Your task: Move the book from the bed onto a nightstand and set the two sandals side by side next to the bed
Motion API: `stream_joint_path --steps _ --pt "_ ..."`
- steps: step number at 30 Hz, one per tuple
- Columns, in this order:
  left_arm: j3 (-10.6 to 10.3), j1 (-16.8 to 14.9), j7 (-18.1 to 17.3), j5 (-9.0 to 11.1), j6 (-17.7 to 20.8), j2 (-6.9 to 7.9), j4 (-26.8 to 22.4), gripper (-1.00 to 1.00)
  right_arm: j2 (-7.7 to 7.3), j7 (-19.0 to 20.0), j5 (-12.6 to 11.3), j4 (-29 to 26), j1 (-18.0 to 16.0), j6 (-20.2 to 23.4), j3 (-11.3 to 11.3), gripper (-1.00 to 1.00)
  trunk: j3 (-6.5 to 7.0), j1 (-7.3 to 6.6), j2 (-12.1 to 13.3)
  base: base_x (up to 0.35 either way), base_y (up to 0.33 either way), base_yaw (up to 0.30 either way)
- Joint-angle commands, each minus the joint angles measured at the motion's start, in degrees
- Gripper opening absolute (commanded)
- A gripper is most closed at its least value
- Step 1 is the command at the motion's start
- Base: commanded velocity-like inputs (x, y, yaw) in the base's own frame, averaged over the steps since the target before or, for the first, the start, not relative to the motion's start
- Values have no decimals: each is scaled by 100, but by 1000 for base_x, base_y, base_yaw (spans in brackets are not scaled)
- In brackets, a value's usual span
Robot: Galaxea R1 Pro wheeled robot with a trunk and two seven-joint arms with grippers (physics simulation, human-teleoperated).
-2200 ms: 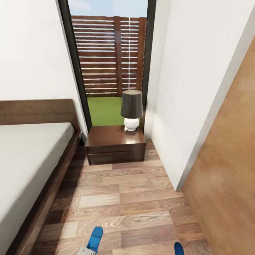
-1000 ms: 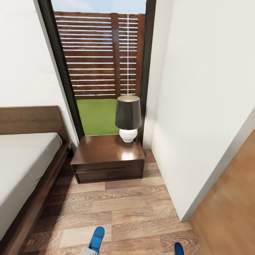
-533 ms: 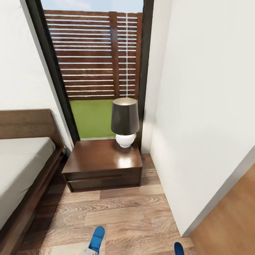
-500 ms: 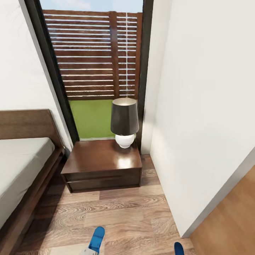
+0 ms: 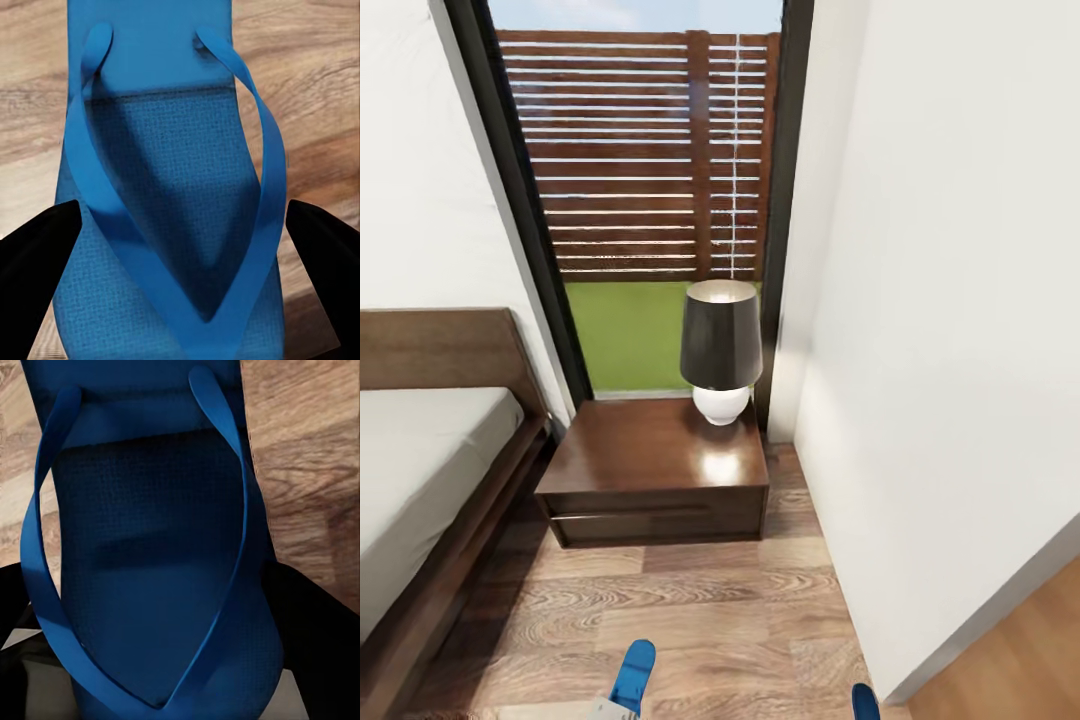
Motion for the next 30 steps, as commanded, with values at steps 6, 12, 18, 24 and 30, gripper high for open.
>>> stream_joint_path --steps 6,12,18,24,30 --pt "-34 -5 -12 29 -19 1 6 -100 -4 14 -62 -11 0 37 32 -100 -5 -1 -2 58 -87 238" --pt "-34 -5 -12 34 -19 1 6 -100 -4 12 -62 -7 1 37 32 -100 -5 -1 -2 12 -15 238" --pt "-34 -5 -12 34 -19 1 6 -100 -4 4 -62 0 0 38 32 -100 -5 -1 -2 1 -1 239" --pt "-34 -5 -12 34 -19 1 6 -100 -4 2 -62 3 0 37 32 -100 -5 -1 -2 0 0 239" --pt "-21 -5 -12 40 -19 8 2 -100 -4 2 -62 12 0 37 32 -100 -5 -1 -2 0 0 240"
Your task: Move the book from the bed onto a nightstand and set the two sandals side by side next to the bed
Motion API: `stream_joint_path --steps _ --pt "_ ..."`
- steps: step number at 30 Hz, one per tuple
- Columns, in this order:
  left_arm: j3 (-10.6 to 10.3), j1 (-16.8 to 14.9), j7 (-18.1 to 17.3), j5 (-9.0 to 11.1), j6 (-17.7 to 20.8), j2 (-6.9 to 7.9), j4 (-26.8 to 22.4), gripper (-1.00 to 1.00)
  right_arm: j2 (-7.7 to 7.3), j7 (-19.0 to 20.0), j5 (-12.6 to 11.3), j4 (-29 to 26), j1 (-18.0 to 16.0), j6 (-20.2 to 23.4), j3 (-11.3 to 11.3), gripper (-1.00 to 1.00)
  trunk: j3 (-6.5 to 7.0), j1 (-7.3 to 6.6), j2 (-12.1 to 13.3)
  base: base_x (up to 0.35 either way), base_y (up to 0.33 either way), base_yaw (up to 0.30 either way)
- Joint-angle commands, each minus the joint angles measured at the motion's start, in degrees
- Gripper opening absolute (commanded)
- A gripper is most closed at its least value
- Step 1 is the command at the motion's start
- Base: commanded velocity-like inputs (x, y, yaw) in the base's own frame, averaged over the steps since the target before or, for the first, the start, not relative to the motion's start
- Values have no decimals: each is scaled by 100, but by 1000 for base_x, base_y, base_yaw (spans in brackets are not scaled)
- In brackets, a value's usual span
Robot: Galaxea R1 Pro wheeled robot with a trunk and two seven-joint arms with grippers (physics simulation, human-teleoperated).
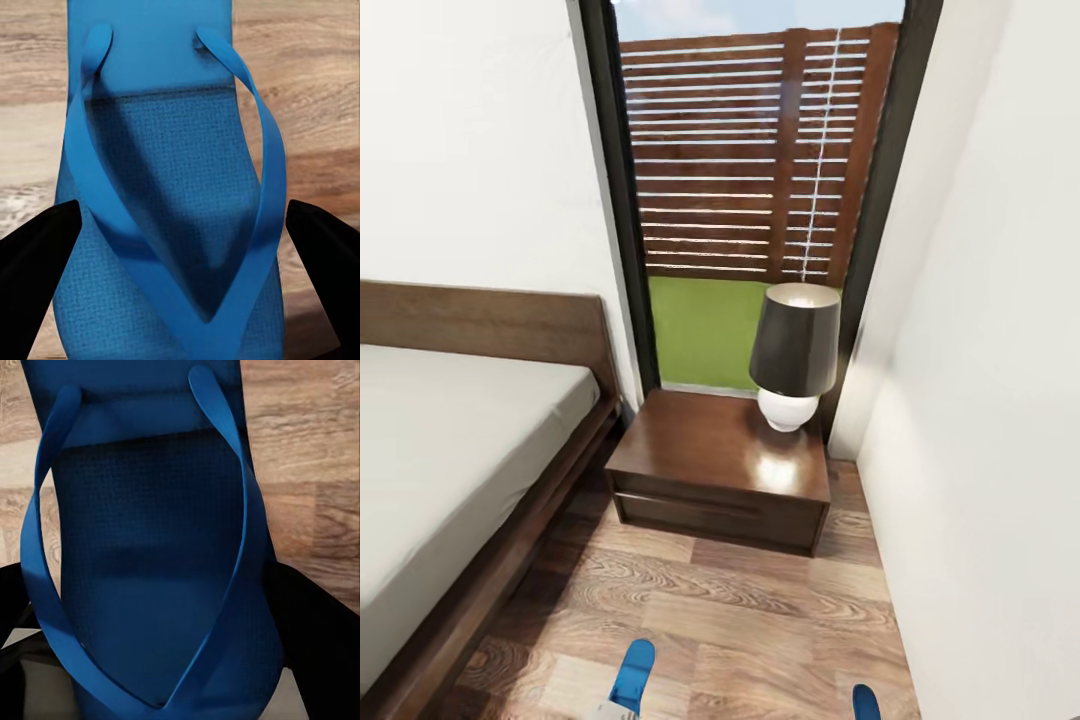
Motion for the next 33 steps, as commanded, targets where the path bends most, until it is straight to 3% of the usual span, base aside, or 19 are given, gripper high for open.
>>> stream_joint_path --steps 1,33 --pt "-26 -5 -12 34 -19 5 4 -100 -4 16 -62 -6 0 37 31 -100 -5 -1 -2 0 0 241" --pt "-5 -5 -12 31 -19 3 10 -100 -4 16 -62 -6 -2 37 26 -100 -5 -1 -2 0 0 252"
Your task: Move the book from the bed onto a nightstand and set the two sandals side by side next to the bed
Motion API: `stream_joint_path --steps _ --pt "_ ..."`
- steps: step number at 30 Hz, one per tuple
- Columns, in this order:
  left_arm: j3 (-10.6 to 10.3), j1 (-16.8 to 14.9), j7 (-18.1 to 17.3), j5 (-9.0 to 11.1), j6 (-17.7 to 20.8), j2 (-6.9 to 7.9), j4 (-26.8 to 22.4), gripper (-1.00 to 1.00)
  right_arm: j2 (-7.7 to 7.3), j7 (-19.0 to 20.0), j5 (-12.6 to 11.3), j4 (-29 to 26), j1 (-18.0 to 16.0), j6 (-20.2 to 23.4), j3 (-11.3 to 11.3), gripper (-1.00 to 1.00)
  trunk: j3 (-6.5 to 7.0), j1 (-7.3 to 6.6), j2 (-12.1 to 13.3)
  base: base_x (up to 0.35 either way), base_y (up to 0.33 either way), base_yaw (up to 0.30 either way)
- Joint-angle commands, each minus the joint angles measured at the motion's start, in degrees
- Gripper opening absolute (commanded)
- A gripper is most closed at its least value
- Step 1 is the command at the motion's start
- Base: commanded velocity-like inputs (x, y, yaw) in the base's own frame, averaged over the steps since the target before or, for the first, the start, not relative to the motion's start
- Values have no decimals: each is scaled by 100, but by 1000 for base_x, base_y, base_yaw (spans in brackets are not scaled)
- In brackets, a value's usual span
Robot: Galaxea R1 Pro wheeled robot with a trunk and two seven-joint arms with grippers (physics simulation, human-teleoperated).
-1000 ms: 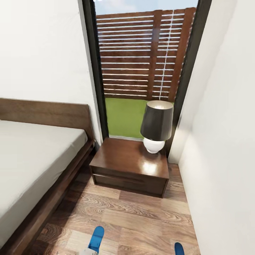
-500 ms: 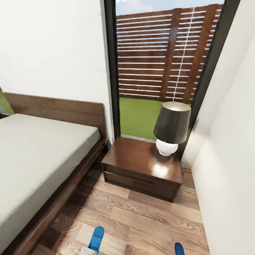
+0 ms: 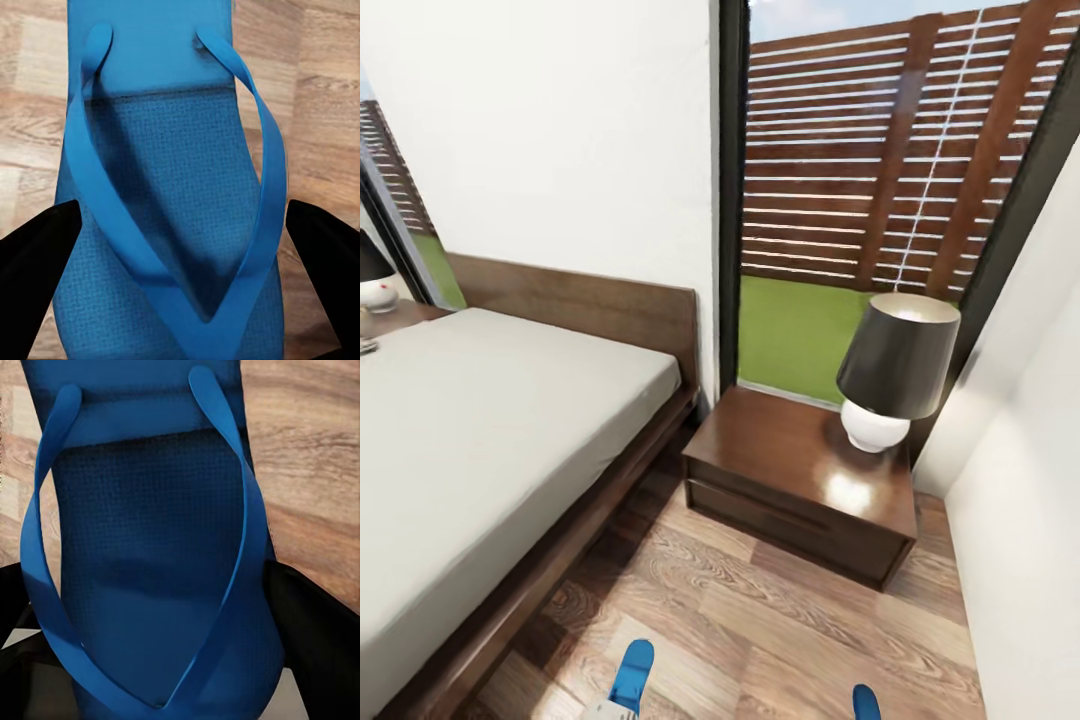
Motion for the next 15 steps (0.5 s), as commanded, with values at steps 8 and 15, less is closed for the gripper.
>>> stream_joint_path --steps 8,15 --pt "-35 -5 -12 30 -19 -7 6 -100 -4 16 -61 -6 3 37 33 -100 -5 -1 -2 85 -78 275" --pt "-35 -5 -12 29 -19 -8 6 -100 -4 16 -61 -6 5 37 37 -100 -5 -1 -2 13 -11 275"
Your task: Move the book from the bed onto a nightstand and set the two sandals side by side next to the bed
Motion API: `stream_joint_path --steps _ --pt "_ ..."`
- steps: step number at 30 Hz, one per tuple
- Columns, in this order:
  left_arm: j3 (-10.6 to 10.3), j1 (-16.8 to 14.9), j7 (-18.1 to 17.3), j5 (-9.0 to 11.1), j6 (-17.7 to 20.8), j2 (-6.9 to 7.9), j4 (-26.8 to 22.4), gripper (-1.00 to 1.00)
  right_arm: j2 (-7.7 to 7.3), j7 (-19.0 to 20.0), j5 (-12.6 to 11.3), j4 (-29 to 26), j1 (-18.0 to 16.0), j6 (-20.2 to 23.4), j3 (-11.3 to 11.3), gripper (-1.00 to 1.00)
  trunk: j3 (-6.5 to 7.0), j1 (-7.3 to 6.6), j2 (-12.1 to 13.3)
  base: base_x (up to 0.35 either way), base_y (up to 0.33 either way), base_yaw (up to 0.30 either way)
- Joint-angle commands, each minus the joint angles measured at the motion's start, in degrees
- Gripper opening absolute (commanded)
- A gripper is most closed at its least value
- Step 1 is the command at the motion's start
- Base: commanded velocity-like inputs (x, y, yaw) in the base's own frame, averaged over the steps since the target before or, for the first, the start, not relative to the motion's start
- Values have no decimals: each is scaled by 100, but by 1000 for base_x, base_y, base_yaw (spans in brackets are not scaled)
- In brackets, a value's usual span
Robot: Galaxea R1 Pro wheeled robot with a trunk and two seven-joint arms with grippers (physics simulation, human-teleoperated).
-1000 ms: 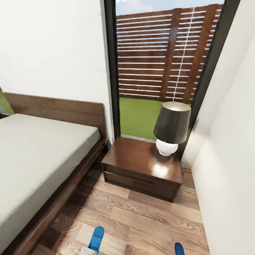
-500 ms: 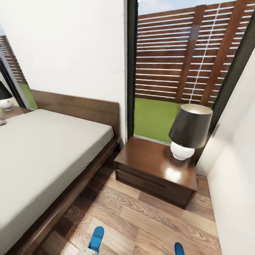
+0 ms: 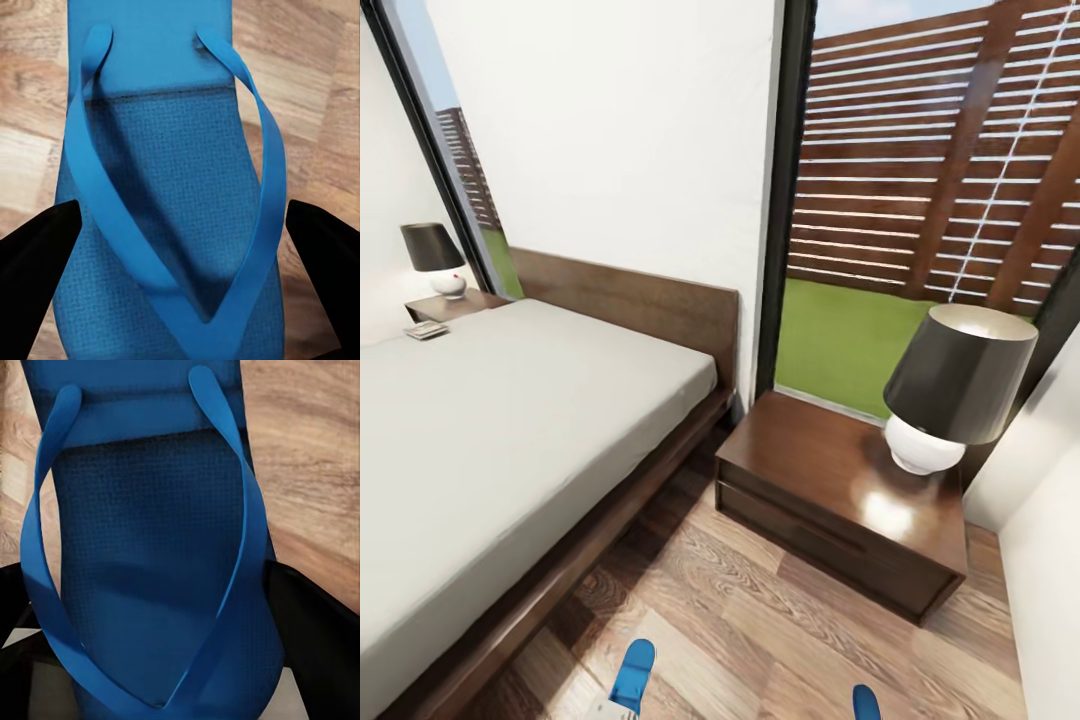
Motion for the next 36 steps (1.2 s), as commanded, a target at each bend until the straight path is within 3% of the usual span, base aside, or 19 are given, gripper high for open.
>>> stream_joint_path --steps 1,36 --pt "-36 -5 -11 32 -19 1 6 -100 -4 16 -62 -6 -3 37 32 -100 -5 -1 -2 1 0 275" --pt "-36 -5 -11 32 -19 1 6 -100 -4 16 -62 -15 -4 37 32 -100 -5 -1 -2 0 0 275"
